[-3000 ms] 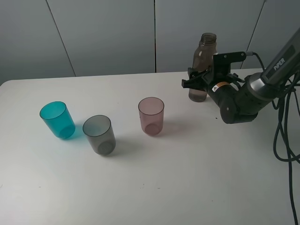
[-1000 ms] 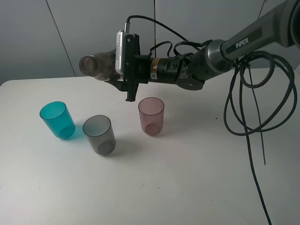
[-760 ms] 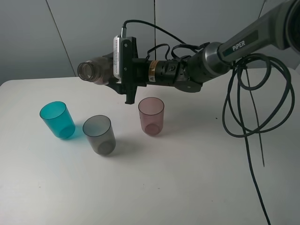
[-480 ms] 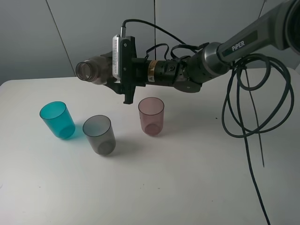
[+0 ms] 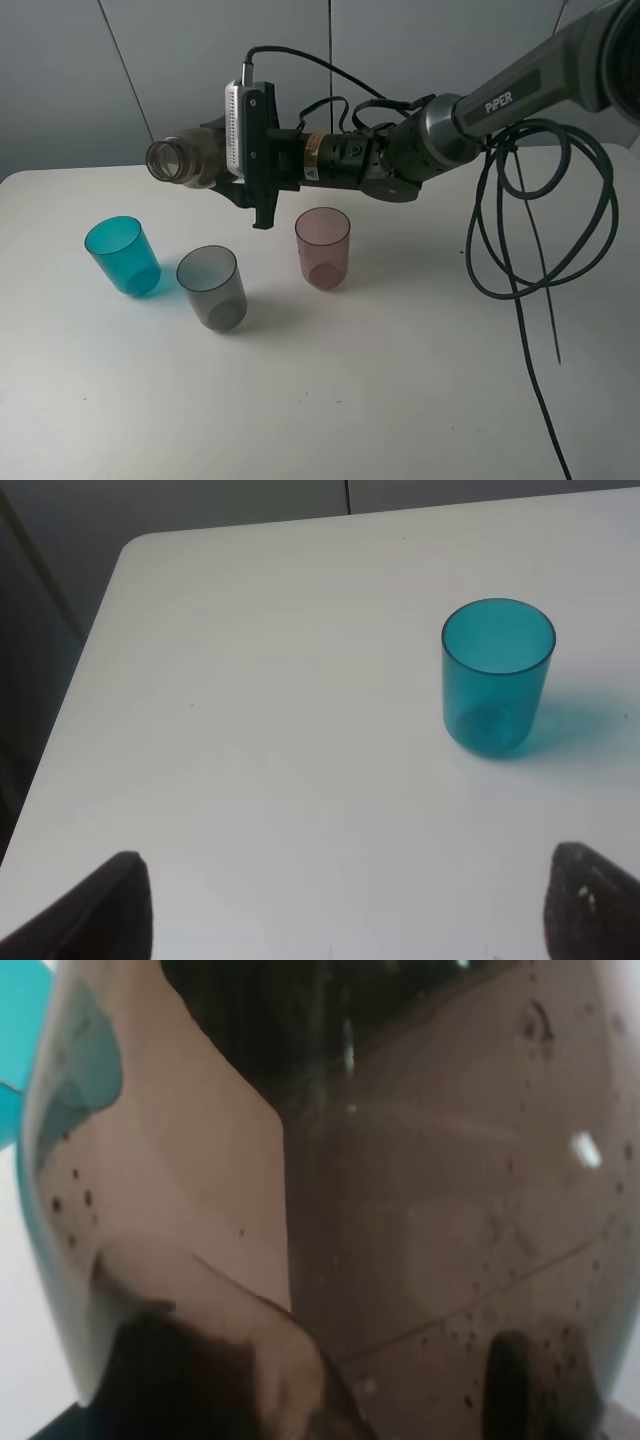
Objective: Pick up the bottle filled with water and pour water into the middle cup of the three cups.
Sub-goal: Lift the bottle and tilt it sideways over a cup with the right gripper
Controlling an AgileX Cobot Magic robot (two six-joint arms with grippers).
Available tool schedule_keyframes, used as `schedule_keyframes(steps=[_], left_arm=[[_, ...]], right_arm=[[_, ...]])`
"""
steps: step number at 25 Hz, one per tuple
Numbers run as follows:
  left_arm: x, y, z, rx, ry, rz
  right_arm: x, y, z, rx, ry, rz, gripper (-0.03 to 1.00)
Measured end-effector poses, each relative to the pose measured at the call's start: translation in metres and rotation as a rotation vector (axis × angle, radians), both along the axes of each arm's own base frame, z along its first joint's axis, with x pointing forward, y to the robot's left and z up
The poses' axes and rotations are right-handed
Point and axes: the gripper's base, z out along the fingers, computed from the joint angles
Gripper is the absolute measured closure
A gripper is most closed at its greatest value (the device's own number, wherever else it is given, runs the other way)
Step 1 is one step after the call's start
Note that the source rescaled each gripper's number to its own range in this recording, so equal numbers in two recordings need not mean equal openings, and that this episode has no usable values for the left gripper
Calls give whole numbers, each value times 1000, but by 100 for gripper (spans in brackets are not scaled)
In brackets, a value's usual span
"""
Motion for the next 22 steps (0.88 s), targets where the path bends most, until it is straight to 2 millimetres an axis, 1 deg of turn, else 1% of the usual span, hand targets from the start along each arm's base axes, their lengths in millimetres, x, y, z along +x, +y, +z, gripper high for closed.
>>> schedule_keyframes(steps=[5, 13, 18, 22], left_arm=[[0, 0, 0, 0, 0, 0], [0, 0, 0, 0, 0, 0], [0, 0, 0, 0, 0, 0], [0, 0, 0, 0, 0, 0]], right_arm=[[1, -1, -2, -39, -44, -2, 94], [1, -1, -2, -98, -184, 28, 94], [1, -1, -2, -114, -216, 35, 94], [1, -1, -2, -139, -277, 48, 94]])
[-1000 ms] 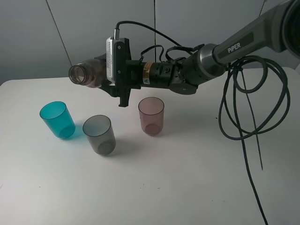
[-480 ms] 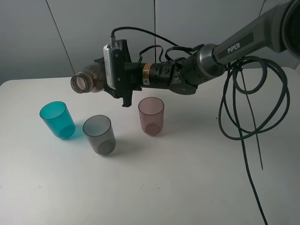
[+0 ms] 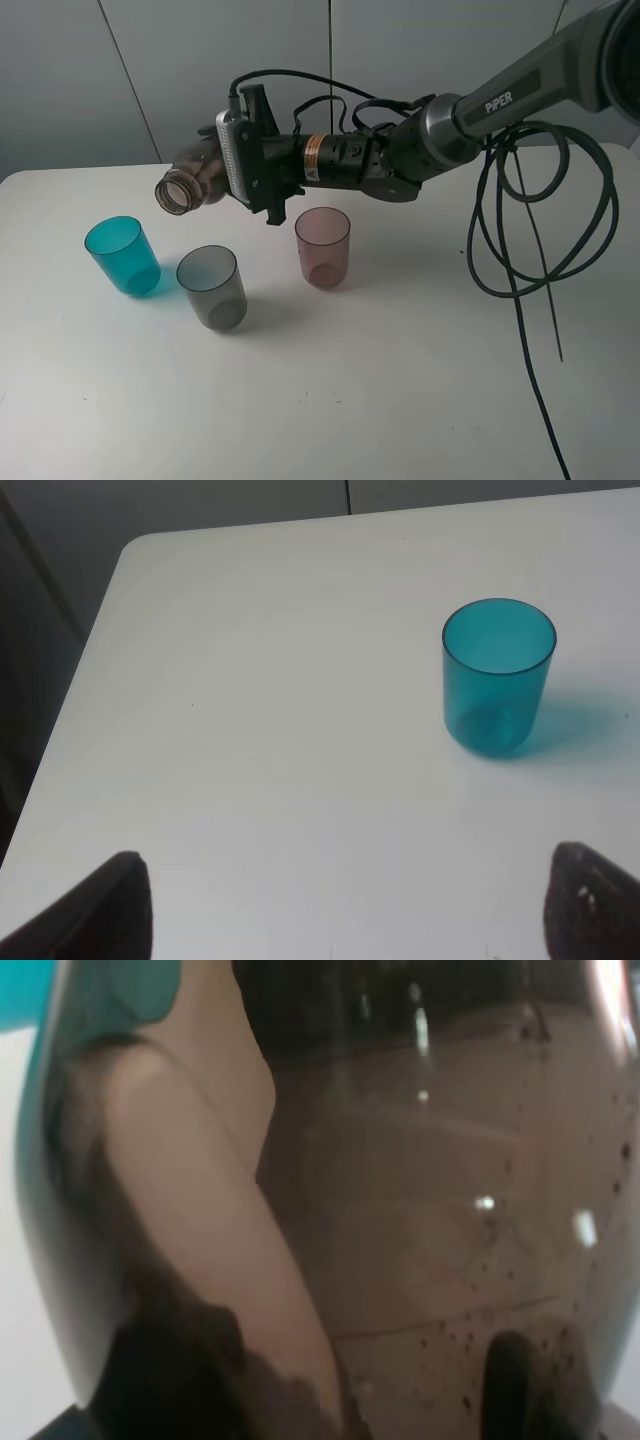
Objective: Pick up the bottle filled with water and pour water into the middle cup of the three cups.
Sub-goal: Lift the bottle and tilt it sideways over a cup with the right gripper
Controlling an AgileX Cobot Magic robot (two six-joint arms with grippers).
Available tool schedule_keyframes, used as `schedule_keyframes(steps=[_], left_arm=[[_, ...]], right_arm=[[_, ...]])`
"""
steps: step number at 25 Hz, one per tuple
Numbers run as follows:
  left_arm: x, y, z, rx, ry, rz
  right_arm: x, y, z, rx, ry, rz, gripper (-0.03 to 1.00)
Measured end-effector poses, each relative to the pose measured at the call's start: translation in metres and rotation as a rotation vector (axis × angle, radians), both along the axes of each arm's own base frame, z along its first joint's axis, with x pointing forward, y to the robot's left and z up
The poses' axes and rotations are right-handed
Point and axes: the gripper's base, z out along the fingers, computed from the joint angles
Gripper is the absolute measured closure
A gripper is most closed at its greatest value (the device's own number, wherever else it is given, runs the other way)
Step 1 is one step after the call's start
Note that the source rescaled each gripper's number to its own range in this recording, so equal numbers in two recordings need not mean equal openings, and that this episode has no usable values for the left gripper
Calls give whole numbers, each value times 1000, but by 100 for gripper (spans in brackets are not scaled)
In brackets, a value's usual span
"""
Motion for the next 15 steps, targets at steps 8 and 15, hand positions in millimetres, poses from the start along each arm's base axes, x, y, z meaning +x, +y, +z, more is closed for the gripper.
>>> schedule_keyframes(steps=[8, 15], left_arm=[[0, 0, 0, 0, 0, 0], [0, 0, 0, 0, 0, 0]], right_arm=[[0, 0, 0, -36, -83, 19, 94], [0, 0, 0, -56, -129, 29, 94]])
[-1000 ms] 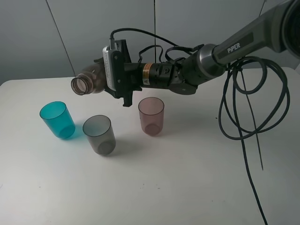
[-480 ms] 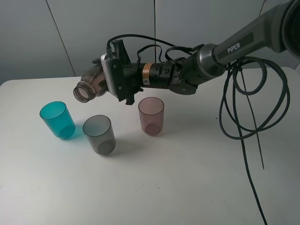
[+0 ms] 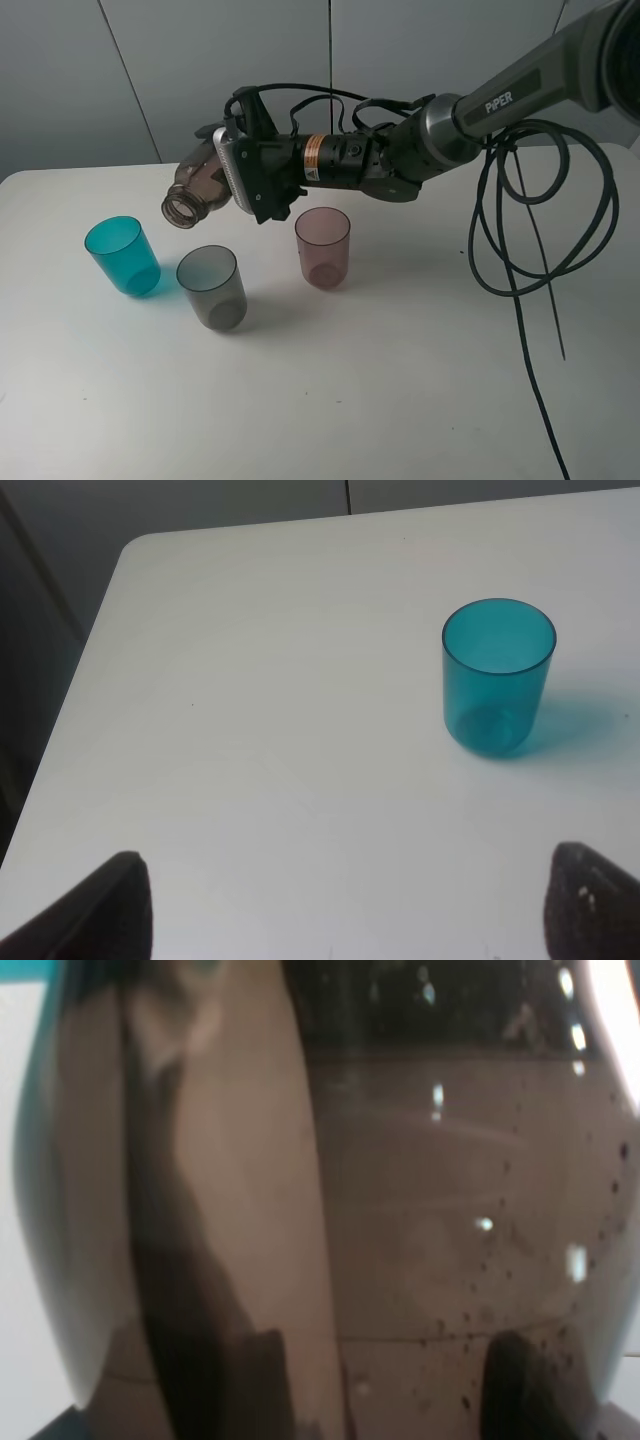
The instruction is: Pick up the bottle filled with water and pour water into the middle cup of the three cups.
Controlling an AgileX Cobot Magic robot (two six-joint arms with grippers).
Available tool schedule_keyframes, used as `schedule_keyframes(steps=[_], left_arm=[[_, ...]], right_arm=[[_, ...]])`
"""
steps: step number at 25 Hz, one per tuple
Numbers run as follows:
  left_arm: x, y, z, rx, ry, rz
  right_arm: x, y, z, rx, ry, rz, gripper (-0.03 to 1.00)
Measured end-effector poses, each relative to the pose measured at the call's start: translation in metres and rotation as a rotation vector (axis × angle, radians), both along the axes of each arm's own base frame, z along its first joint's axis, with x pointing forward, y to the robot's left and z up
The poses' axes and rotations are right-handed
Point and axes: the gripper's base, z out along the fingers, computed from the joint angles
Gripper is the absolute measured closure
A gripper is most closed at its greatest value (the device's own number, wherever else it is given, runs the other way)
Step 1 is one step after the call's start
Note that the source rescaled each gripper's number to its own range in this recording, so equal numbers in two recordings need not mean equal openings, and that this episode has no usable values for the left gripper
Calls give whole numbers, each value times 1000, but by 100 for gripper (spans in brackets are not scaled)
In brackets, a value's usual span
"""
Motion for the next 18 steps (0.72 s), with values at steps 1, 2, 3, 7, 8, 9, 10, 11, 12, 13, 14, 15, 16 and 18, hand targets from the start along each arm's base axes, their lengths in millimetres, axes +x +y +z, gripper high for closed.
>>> schedule_keyframes(steps=[1, 2, 3, 7, 8, 9, 10, 11, 12, 13, 14, 15, 16, 18], left_arm=[[0, 0, 0, 0, 0, 0], [0, 0, 0, 0, 0, 0], [0, 0, 0, 0, 0, 0], [0, 0, 0, 0, 0, 0], [0, 0, 0, 0, 0, 0], [0, 0, 0, 0, 0, 0], [0, 0, 0, 0, 0, 0], [0, 0, 0, 0, 0, 0], [0, 0, 0, 0, 0, 0], [0, 0, 0, 0, 0, 0], [0, 0, 0, 0, 0, 0], [0, 0, 0, 0, 0, 0], [0, 0, 0, 0, 0, 0], [0, 0, 0, 0, 0, 0]], right_arm=[[0, -1, 0, -2, -2, 1, 94], [0, -1, 0, -3, -3, 2, 94], [0, -1, 0, -5, -6, 4, 94], [1, -1, 0, -18, -36, 9, 94], [1, -1, 0, -22, -45, 11, 94], [1, -1, 0, -26, -55, 13, 94], [1, -1, 0, -28, -59, 14, 94], [1, -1, 0, -31, -66, 16, 94], [1, -2, 0, -32, -69, 15, 94], [1, -2, 0, -34, -72, 15, 94], [1, -2, 0, -35, -74, 15, 94], [1, -2, 0, -35, -74, 15, 94], [1, -2, 0, -37, -78, 16, 94], [1, -2, 0, -40, -85, 18, 94]])
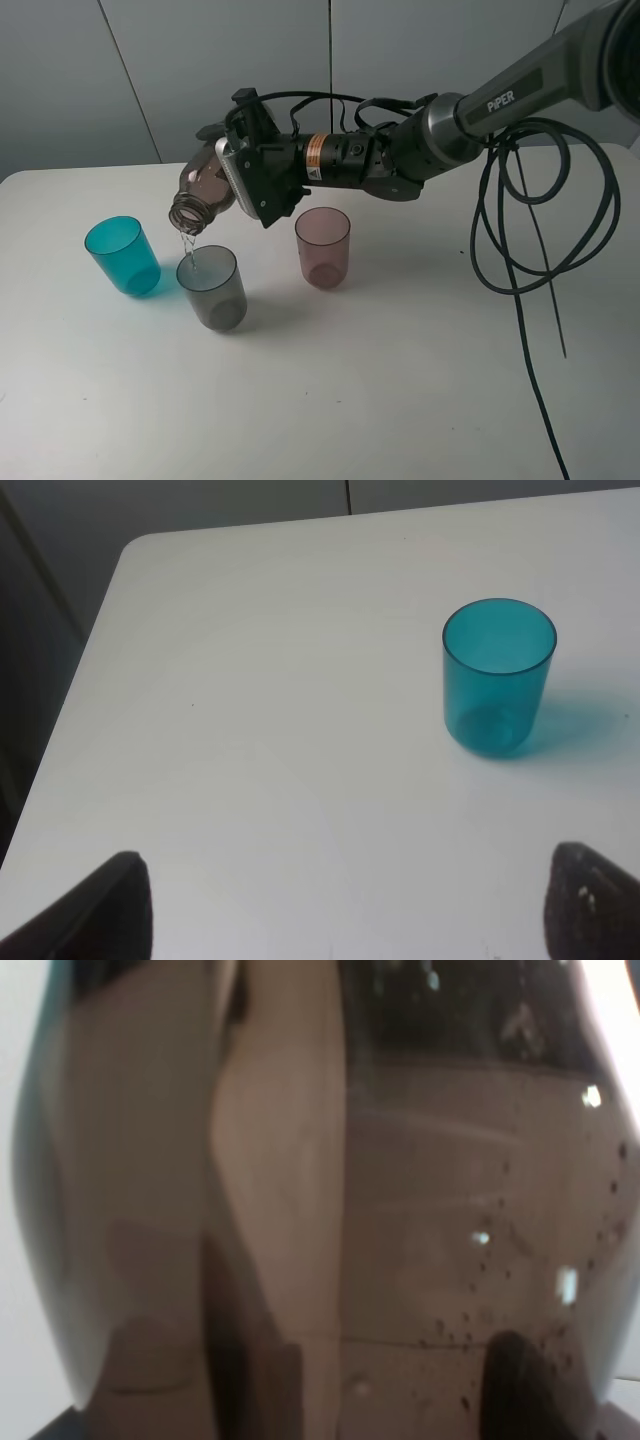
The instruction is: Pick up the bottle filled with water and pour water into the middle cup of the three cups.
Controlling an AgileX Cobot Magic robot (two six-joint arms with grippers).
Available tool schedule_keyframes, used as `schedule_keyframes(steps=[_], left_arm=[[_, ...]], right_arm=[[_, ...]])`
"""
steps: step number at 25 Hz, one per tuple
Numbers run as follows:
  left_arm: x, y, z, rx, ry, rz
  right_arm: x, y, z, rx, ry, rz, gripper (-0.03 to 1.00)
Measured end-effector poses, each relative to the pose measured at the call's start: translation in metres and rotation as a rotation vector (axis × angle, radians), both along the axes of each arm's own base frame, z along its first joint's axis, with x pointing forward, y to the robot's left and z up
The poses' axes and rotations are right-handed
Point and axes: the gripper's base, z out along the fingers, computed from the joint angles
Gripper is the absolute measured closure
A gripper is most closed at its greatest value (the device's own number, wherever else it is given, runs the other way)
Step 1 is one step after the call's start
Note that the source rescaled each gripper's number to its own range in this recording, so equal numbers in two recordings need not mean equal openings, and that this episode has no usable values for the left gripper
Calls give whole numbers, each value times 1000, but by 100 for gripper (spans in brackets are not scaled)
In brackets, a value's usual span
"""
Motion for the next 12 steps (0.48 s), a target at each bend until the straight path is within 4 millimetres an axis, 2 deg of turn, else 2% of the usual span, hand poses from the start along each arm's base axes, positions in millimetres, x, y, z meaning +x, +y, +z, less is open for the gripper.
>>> schedule_keyframes(steps=[12], left_arm=[[0, 0, 0, 0, 0, 0]], right_arm=[[2, -3, 0, -11, -33, 3, 94]])
